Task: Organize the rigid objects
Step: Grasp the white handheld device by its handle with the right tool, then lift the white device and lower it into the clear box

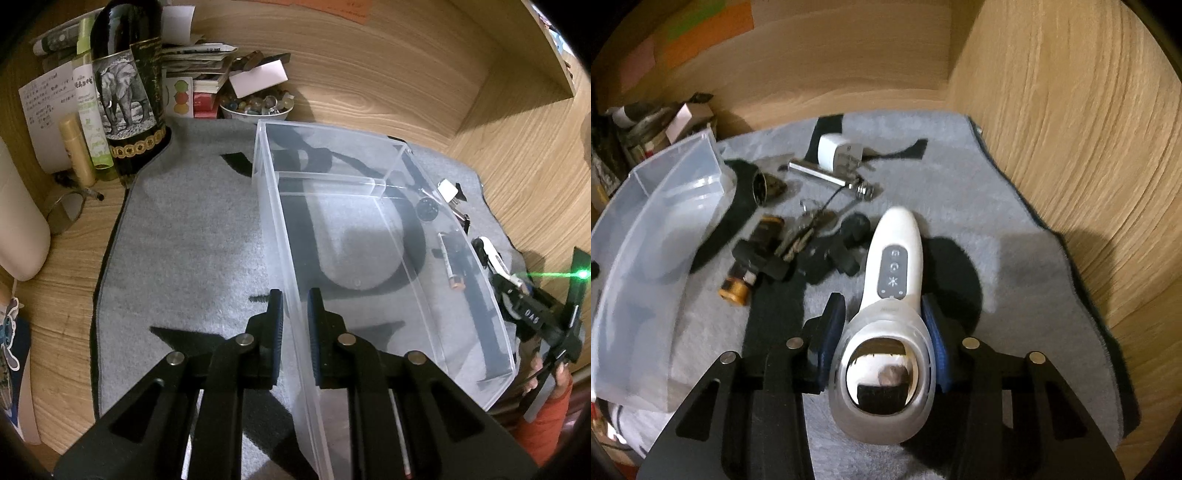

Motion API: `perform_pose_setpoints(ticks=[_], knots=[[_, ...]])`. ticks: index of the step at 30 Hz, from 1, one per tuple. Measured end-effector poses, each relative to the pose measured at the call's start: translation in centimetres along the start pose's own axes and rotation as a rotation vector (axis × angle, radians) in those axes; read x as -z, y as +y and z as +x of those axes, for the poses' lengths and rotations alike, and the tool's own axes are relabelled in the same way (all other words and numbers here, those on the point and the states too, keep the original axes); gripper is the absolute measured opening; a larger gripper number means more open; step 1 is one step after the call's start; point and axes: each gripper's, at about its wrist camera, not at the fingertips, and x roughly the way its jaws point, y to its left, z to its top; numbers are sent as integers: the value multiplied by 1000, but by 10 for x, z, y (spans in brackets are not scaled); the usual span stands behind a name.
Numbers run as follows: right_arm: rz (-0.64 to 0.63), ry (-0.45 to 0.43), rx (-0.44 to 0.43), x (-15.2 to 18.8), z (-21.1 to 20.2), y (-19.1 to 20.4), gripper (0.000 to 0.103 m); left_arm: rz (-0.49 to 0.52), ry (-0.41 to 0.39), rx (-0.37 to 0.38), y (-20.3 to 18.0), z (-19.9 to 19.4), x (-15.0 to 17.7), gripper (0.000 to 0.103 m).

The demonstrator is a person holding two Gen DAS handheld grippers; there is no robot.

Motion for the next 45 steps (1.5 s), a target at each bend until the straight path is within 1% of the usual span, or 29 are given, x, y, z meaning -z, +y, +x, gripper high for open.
perform_pose_setpoints(ticks=[4,10,14,27,35,38,41,43,45], knots=[[11,-39,-8,-10,-12,-1,38,4,-1,0,0,0,0,13],[-12,-129,-4,-28,-37,4,38,4,-5,2,0,0,1,13],[-53,-176,1,-38,-49,15,38,1,-6,2,0,0,1,13],[-141,-327,-53,-67,-87,53,38,7,-8,-5,-1,0,1,13],[-205,-399,-137,-80,-102,87,38,10,-9,-8,-2,0,1,13],[-226,-415,-194,-84,-103,103,38,11,-10,-8,-2,0,1,13],[-245,-416,-257,-88,-103,116,38,10,-8,-8,-1,0,1,13],[-260,-417,-283,-90,-102,125,38,8,-8,-8,-1,0,0,13],[-280,-401,-319,-91,-96,136,38,9,-7,-8,-1,0,0,13]])
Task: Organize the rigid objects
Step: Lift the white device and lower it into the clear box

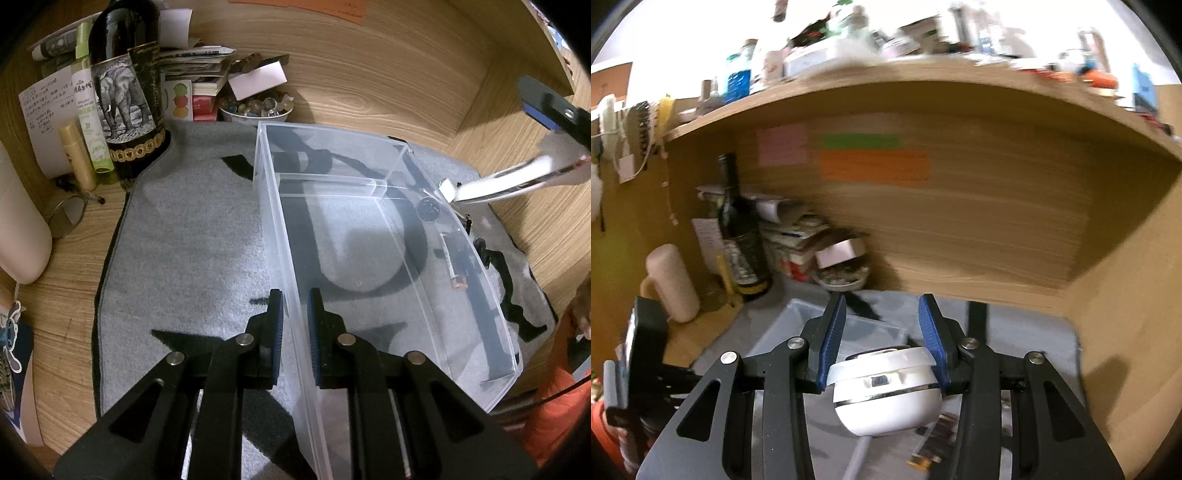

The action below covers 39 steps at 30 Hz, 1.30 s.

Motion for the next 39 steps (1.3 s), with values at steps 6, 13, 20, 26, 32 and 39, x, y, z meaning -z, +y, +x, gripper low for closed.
perform_pose_setpoints(ticks=[6,13,20,26,32,39], knots=[[-33,82,-73,7,34,21,38,-1,0,-1,0,0,0,13],[-42,185,-111,27,59,28,38,3,-2,0,0,0,0,13],[-102,224,-112,40,57,34,38,12,-10,-10,-2,2,0,13],[-125,320,-129,54,74,41,38,11,-9,-12,-3,3,0,13],[-138,372,-154,59,79,43,38,4,-7,-8,-2,3,0,13],[-157,339,-152,57,68,44,50,11,-6,-18,-5,2,2,13]])
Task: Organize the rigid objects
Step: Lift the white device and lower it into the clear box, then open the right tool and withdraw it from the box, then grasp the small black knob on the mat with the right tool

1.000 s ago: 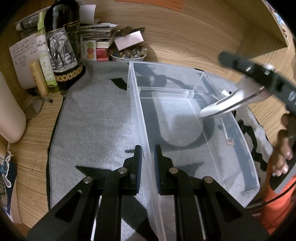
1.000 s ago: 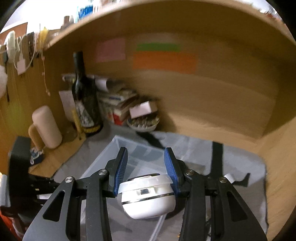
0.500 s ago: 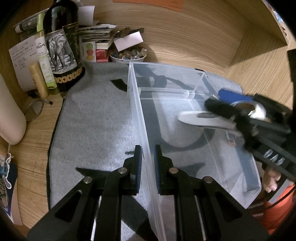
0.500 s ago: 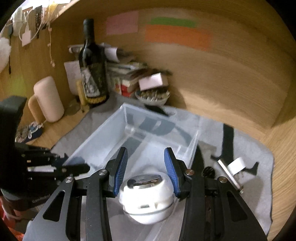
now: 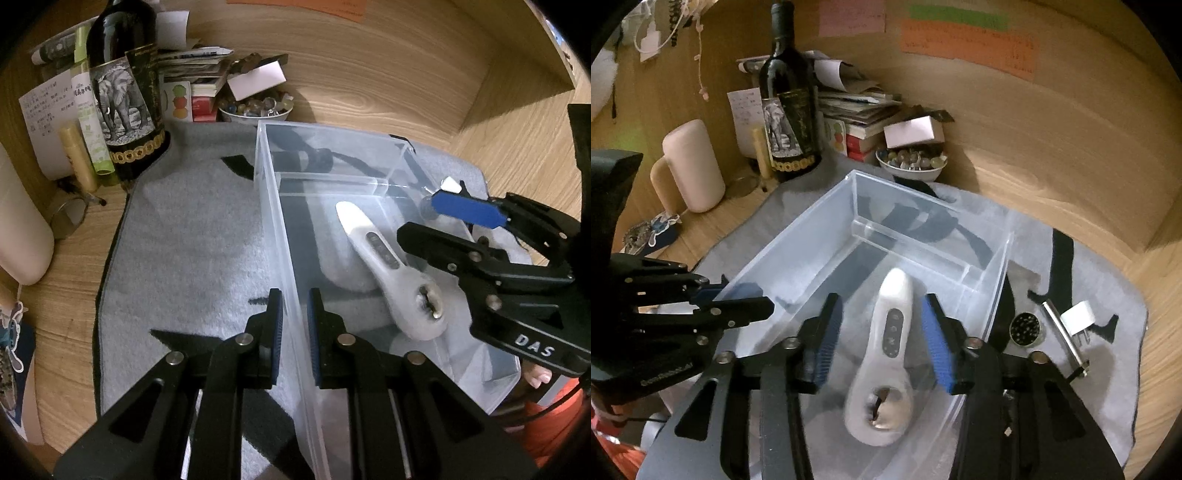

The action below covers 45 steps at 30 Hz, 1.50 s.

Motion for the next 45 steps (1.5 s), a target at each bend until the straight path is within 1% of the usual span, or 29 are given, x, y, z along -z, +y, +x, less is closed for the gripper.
perform_pose_setpoints(ticks=[4,6,8,11,14,18,23,28,33,39,45], knots=[[12,-27,0,2,-6,-1,54,-3,1,1,1,-2,0,13],[21,-44,11,3,-11,-2,66,-3,-1,-1,1,-3,0,13],[28,-63,24,3,-17,-4,70,-2,-4,-2,1,-4,0,13],[44,-92,44,3,-29,-9,73,-5,-6,-2,1,-5,0,12],[73,-123,66,4,-40,-18,80,-5,-8,-1,1,-6,1,12],[122,-164,123,9,-56,-35,81,-3,-8,-3,0,-7,1,12],[175,-186,205,20,-72,-59,81,-3,-8,-4,0,-7,1,12],[262,-160,281,38,-75,-92,82,-3,-8,-7,-1,-7,1,12],[355,-87,319,62,-64,-121,82,-4,-8,-7,-1,-7,1,12],[431,-32,324,90,-53,-137,82,-3,-8,-9,-1,-8,1,12],[465,23,322,107,-38,-141,82,-5,-8,-9,-1,-8,1,12]])
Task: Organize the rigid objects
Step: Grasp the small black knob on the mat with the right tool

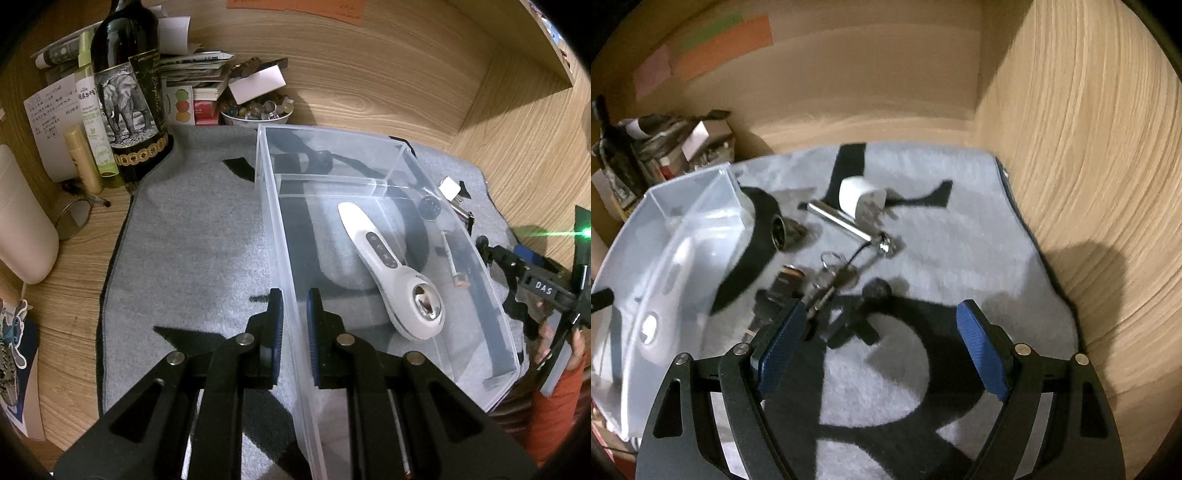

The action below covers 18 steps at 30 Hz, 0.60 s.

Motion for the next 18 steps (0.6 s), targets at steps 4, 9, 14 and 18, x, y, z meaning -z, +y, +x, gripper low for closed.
perform_pose_setpoints(ticks=[4,9,14,18], knots=[[33,21,-7,5,9,-1,81,2,0,1,0,0,0,12],[33,41,-22,5,17,1,55,1,-1,0,0,0,0,12],[42,61,-55,9,21,0,43,4,-1,-2,-1,0,0,12],[19,82,-60,12,23,4,14,6,-2,-3,-2,1,-1,12]])
